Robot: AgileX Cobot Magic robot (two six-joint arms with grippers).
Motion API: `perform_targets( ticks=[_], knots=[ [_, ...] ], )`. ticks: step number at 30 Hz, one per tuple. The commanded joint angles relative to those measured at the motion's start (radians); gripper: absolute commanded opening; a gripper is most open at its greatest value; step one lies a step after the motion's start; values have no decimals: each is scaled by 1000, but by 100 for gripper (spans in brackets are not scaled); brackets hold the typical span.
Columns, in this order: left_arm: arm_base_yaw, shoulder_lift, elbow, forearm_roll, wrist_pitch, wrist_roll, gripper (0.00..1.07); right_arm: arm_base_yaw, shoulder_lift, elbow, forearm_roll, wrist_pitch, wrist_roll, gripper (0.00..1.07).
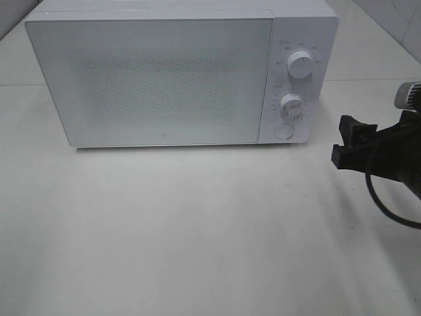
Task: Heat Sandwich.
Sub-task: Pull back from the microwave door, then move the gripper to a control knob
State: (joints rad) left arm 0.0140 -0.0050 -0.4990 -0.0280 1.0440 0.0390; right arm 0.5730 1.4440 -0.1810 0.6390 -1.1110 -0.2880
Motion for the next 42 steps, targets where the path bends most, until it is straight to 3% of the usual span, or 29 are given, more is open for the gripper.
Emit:
perform_targets(
  ticks=[1,13,35,42],
  knots=[
    [0,-26,3,-5,-8,0,100,28,40,1,24,-60,30,76],
    [0,-26,3,-5,-8,0,100,80,223,-56,45,-136,117,76],
    [0,-26,3,-5,-8,0,100,80,236,-66,45,-133,134,76],
    [0,-26,3,-5,-8,0,100,57,287,-133,21,-123,134,76]
  ],
)
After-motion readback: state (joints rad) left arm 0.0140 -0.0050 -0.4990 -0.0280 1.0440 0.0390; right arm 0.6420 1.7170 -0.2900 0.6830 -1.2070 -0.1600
